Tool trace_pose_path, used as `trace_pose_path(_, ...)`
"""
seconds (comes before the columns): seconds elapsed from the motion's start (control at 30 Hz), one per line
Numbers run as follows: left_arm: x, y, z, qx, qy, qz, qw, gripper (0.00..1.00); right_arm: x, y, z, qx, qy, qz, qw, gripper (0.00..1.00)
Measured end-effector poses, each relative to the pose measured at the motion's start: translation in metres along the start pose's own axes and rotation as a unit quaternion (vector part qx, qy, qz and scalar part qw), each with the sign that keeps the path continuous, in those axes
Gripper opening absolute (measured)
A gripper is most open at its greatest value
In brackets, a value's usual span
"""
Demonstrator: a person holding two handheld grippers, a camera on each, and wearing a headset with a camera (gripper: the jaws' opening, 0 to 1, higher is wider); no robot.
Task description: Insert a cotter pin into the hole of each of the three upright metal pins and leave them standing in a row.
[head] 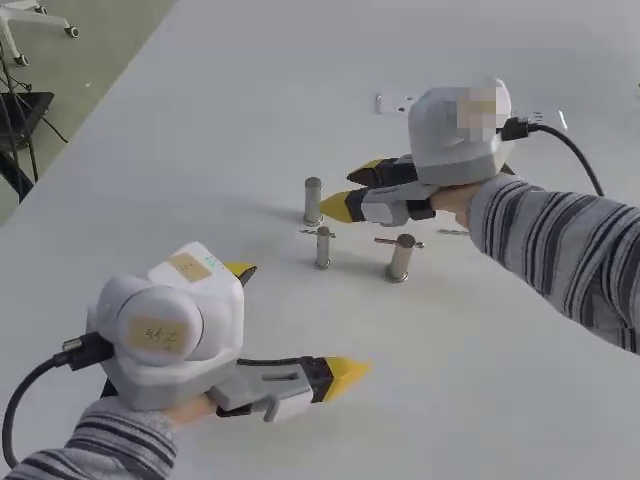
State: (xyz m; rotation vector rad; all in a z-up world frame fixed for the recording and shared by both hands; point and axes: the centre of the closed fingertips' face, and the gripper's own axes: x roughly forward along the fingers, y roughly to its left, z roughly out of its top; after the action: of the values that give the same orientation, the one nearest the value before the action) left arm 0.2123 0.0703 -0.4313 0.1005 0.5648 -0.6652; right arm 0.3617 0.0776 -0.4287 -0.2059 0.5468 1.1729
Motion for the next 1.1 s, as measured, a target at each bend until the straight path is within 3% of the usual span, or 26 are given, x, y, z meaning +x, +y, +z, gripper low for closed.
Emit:
trace_pose_path(0.6, 0.002, 0.001, -0.006, -0.001, 0.005, 0.004, 1.0000, 0.87, 0.032, 0.000, 0.002, -0.039, -0.002, 0.004, 0.9992, 0.18)
trace_pose_path(0.97, 0.001, 0.003, -0.005, -0.007, 0.001, 0.008, 0.9999, 0.86, 0.037, -0.008, 0.002, 0.015, -0.005, 0.001, 0.9999, 0.10)
trace_pose_path(1.1, 0.001, 0.003, -0.006, -0.006, 0.003, 0.008, 0.9999, 0.85, 0.037, -0.008, 0.001, -0.009, -0.001, 0.004, 1.0000, 0.09)
